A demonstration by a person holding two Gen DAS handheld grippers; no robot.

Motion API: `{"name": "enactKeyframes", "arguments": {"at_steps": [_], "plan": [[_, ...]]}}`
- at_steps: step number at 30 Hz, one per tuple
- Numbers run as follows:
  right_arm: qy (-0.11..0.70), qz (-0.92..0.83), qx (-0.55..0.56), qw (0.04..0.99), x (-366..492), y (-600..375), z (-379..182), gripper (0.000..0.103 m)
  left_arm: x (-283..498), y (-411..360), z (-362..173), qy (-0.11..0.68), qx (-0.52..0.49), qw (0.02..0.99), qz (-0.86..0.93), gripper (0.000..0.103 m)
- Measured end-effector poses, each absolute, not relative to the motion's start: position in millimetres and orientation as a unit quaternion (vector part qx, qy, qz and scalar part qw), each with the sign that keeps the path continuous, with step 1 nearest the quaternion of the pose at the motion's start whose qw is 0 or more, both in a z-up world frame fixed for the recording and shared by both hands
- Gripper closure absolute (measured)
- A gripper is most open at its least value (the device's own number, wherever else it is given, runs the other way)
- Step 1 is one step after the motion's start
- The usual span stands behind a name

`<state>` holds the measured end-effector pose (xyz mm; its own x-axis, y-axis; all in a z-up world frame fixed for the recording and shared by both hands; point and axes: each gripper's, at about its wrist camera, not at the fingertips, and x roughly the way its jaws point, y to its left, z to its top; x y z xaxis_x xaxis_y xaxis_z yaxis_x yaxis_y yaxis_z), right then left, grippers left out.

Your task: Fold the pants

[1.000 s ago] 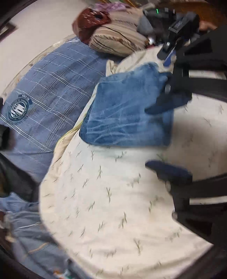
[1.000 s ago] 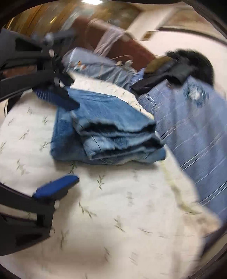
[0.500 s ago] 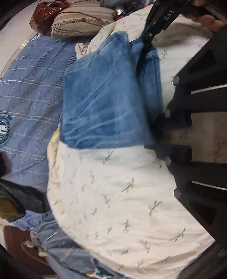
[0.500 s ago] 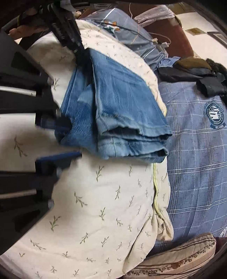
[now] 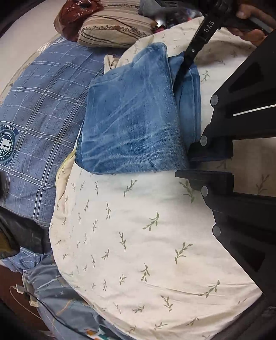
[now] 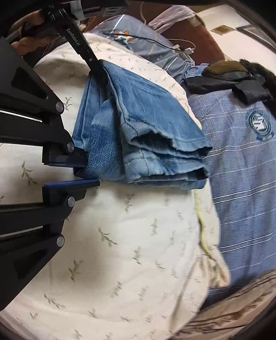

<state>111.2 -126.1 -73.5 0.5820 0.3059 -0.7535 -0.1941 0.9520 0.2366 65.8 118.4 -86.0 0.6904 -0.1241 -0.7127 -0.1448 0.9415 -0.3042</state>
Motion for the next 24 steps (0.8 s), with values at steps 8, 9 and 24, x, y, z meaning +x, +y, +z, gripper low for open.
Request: {"name": "enactKeyframes", "arguments": {"at_steps": [8,9,24], "plan": [[0.426,0.145,0.072,0.89,107,-129,-71,0.07,60,101,-74,0.383,-0.108,0.917,0.027,0.094],[0.428,0.148,0.07,0.889,107,-127,-72,0.07,60,102,-74,0.384,-0.109,0.917,0.026,0.094],[0.41,0.128,0.094,0.898,107,-130,-79,0.061,73,107,-74,0.383,-0.1,0.918,0.032,0.07]]}}
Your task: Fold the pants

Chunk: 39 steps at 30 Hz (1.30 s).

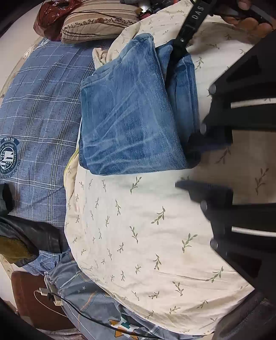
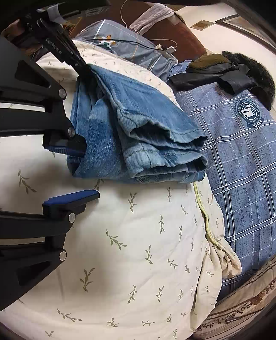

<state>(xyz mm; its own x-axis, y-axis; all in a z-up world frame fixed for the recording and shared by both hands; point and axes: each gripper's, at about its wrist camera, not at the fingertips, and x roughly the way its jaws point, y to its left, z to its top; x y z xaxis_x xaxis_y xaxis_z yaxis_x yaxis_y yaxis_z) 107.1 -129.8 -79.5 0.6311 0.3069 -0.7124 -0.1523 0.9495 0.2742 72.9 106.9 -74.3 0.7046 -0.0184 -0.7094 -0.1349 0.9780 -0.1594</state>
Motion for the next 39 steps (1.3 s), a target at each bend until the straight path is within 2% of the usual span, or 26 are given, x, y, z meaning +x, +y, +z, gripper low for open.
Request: {"name": "enactKeyframes", "arguments": {"at_steps": [2,6,7,8,9,11,13,16,21,28,34,39], "plan": [[0.409,0.133,0.083,0.899,107,-126,-79,0.04,74,109,-73,0.379,-0.103,0.919,0.032,0.064],[0.412,0.12,0.051,0.902,106,-120,-77,0.041,76,109,-74,0.371,-0.099,0.923,0.034,0.066],[0.413,0.125,0.054,0.9,107,-121,-76,0.053,78,109,-74,0.369,-0.098,0.924,0.032,0.071],[0.413,0.125,0.055,0.9,108,-122,-76,0.074,78,107,-73,0.366,-0.1,0.925,0.026,0.079],[0.412,0.129,0.06,0.9,108,-124,-74,0.084,79,106,-73,0.364,-0.101,0.926,0.016,0.085],[0.41,0.143,0.067,0.898,110,-124,-72,0.093,77,101,-70,0.349,-0.09,0.933,0.016,0.093],[0.381,0.136,0.04,0.914,105,-118,-60,0.095,78,102,-66,0.338,-0.096,0.936,0.015,0.097],[0.333,0.109,-0.016,0.936,99,-106,-44,0.096,78,107,-64,0.326,-0.127,0.937,0.003,0.097],[0.374,0.105,-0.021,0.921,109,-102,-66,0.095,82,97,-78,0.353,-0.089,0.931,0.019,0.096],[0.372,0.114,-0.013,0.921,101,-101,-66,0.094,94,109,-78,0.377,-0.123,0.918,0.003,0.093],[0.374,0.127,-0.011,0.919,100,-100,-67,0.095,95,105,-76,0.376,-0.112,0.92,0.006,0.093],[0.386,0.13,0.001,0.914,99,-105,-64,0.09,88,104,-75,0.385,-0.11,0.916,0.0,0.088]]}}
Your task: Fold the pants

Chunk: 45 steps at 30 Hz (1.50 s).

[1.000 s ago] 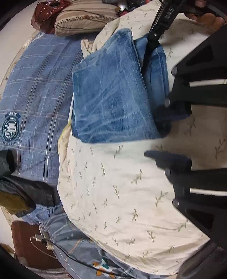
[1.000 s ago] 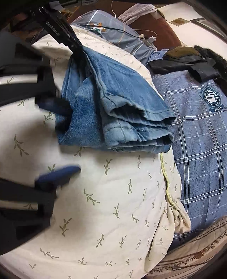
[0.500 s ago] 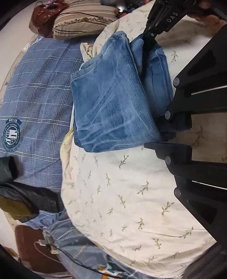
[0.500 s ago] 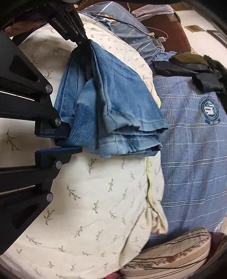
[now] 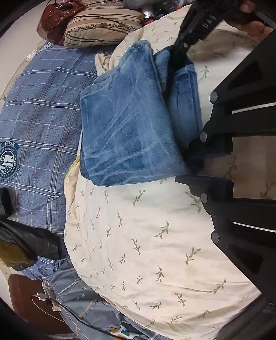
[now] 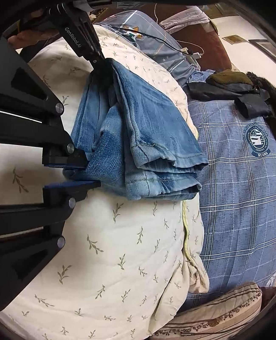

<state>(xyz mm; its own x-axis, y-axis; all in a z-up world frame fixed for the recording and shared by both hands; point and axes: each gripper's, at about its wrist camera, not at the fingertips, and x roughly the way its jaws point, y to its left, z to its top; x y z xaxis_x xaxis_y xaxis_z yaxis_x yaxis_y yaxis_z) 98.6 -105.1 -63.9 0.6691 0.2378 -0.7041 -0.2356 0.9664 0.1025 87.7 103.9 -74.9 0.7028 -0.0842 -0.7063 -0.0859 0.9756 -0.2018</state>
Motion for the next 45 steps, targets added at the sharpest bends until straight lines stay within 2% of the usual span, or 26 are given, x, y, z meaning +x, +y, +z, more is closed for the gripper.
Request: {"name": "enactKeyframes", "arguments": {"at_steps": [1,2,3,4,6,8,12,15,18,21,27,33,37,40,43,45], "plan": [[0.386,0.13,0.014,0.913,96,-110,-60,0.083,85,105,-74,0.386,-0.112,0.916,-0.003,0.087],[0.388,0.134,0.023,0.912,95,-114,-59,0.067,82,106,-73,0.384,-0.114,0.916,-0.003,0.086],[0.389,0.135,0.028,0.911,95,-116,-59,0.06,79,107,-72,0.383,-0.114,0.917,-0.002,0.085],[0.388,0.132,0.029,0.912,94,-118,-59,0.058,77,106,-72,0.383,-0.114,0.917,-0.001,0.082],[0.387,0.128,0.025,0.913,94,-118,-60,0.061,78,105,-72,0.381,-0.11,0.918,0.0,0.08],[0.382,0.135,0.028,0.914,93,-117,-58,0.079,78,103,-71,0.375,-0.106,0.921,-0.001,0.08],[0.38,0.138,0.004,0.915,90,-106,-58,0.093,77,97,-72,0.367,-0.089,0.926,-0.003,0.084],[0.381,0.138,0.008,0.914,91,-107,-58,0.093,79,96,-73,0.366,-0.078,0.927,-0.003,0.085],[0.388,0.125,0.026,0.913,94,-116,-61,0.089,80,98,-73,0.367,-0.081,0.927,-0.002,0.085],[0.4,0.133,0.038,0.906,97,-118,-66,0.093,84,99,-73,0.367,-0.078,0.927,-0.005,0.085],[0.395,0.136,0.026,0.908,94,-112,-65,0.094,85,98,-72,0.364,-0.071,0.929,-0.006,0.085],[0.411,0.136,0.048,0.9,98,-116,-68,0.085,90,100,-72,0.369,-0.07,0.927,-0.01,0.085],[0.429,0.133,0.046,0.892,98,-111,-73,0.061,95,101,-73,0.383,-0.073,0.921,-0.015,0.081],[0.438,0.121,0.039,0.89,94,-107,-76,0.06,93,101,-73,0.395,-0.079,0.915,-0.023,0.072],[0.44,0.114,0.043,0.89,86,-107,-73,0.05,89,98,-72,0.401,-0.08,0.912,-0.033,0.069],[0.44,0.105,0.036,0.891,81,-105,-71,0.048,85,96,-69,0.398,-0.073,0.914,-0.032,0.067]]}}
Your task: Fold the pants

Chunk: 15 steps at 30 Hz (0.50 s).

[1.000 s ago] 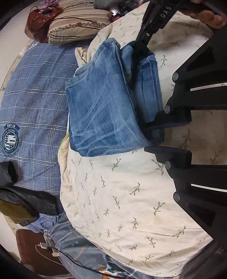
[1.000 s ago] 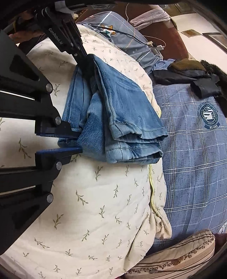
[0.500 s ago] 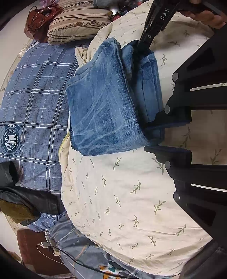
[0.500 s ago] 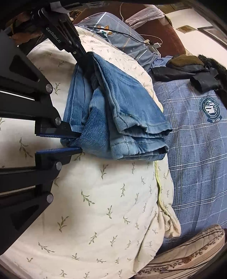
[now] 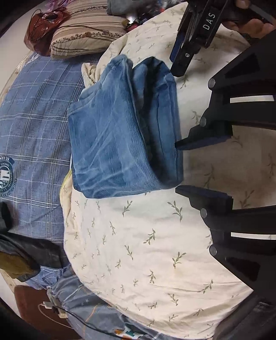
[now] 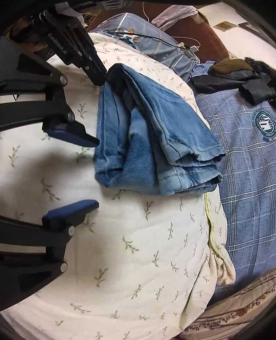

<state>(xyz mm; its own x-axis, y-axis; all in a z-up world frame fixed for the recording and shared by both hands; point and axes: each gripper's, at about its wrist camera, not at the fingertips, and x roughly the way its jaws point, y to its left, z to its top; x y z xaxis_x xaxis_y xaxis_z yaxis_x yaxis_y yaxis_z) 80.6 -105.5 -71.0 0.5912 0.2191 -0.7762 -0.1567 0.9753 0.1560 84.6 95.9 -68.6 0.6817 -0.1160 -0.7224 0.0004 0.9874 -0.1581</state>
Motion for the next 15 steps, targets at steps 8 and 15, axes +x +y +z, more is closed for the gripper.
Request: {"name": "enactKeyframes", "arguments": {"at_steps": [8,15], "plan": [[0.426,0.106,0.041,0.897,69,-102,-49,0.032,50,97,-40,0.364,-0.061,0.929,0.006,0.044],[0.407,0.07,0.034,0.91,49,-97,-18,0.023,23,101,-12,0.354,-0.074,0.932,0.006,0.04]]}}
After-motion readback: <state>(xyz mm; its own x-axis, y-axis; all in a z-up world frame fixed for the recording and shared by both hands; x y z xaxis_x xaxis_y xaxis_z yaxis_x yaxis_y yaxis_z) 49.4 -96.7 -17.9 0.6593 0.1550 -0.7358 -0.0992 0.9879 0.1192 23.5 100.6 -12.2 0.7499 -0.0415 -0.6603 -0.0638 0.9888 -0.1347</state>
